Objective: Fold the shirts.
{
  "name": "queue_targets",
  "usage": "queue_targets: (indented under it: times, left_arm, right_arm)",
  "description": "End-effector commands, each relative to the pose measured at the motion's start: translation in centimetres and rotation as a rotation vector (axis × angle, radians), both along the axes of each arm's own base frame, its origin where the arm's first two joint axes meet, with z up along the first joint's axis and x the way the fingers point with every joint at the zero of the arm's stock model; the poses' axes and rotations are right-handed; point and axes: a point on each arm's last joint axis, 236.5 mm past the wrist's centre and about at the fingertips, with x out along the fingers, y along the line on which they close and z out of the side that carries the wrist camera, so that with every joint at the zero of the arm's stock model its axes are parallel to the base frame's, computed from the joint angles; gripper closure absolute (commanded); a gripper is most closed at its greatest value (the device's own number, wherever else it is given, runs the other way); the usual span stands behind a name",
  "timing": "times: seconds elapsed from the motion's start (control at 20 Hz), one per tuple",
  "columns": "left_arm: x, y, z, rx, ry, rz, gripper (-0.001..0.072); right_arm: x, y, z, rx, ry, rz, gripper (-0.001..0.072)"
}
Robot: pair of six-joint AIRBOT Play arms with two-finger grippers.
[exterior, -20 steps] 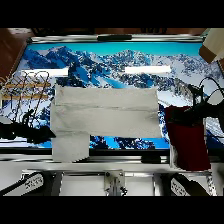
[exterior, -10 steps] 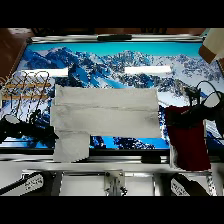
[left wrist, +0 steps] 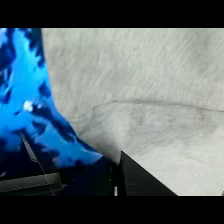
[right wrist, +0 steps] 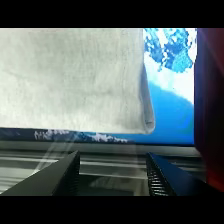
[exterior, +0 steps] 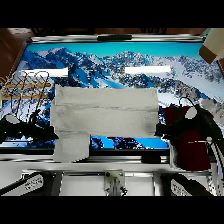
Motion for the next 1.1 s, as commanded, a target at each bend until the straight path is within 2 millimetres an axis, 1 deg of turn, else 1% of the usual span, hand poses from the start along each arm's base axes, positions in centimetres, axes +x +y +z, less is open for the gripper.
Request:
queue_targets:
  times: [0.0, 0.25, 0.4, 0.5, 0.65, 0.7, 0.8, 0.85, 0.9, 0.95, 1.0, 1.05]
  left_arm:
    - [0.0, -0.1, 0.1, -0.003, 0.0, 0.0, 0.0668]
    - [0.1, 0.0, 0.1, -0.001, -0.005, -0.002, 0.0668]
    - [0.1, 0.0, 0.1, -0.001, -0.005, -0.002, 0.0668]
    - [0.1, 0.0, 0.1, 0.0, -0.005, -0.002, 0.0668]
    - [0.1, 0.0, 0.1, -0.001, -0.008, -0.009, 0.0668]
    - [0.1, 0.0, 0.1, 0.0, -0.008, -0.009, 0.0668]
    - [0.2, 0.0, 0.1, 0.001, -0.011, -0.009, 0.0668]
    - [0.5, 0.1, 0.3, 0.003, -0.019, -0.01, 0.0668]
    - [1.0, 0.3, 0.8, 0.005, -0.032, -0.015, 0.0668]
    - [1.9, 0.5, 1.7, 0.007, -0.058, -0.039, 0.0668]
    - [2.8, 0.7, 2.8, 0.009, -0.091, -0.074, 0.0668]
    - [3.9, 1.0, 4.4, 0.011, -0.132, -0.119, 0.0668]
  right_arm:
    - [0.7, 0.0, -1.7, -0.008, -0.002, -0.035, 0.0182]
    - [1.7, -1.0, -2.2, -0.05, -0.033, -0.067, 0.0182]
    - [2.4, -0.9, -2.2, -0.047, -0.055, -0.096, 0.0183]
    - [2.1, -0.4, -2.3, -0.025, -0.04, -0.114, 0.0183]
    - [0.9, 0.8, -3.4, -0.01, 0.029, -0.086, 0.0184]
    - [0.7, 1.4, -3.8, -0.011, 0.038, -0.062, 0.0245]
    - [0.9, 2.0, -3.7, -0.02, 0.025, -0.028, 0.0593]
    - [1.3, 2.2, -3.3, -0.018, 0.009, -0.02, 0.0638]
    - [2.2, 2.2, -2.4, -0.015, -0.025, -0.001, 0.0638]
    - [3.4, 2.2, -1.2, -0.012, -0.074, 0.025, 0.0639]
    - [5.1, 1.8, 0.4, -0.032, -0.142, 0.041, 0.0639]
    - [6.8, 0.8, 2.1, -0.077, -0.21, 0.061, 0.0639]
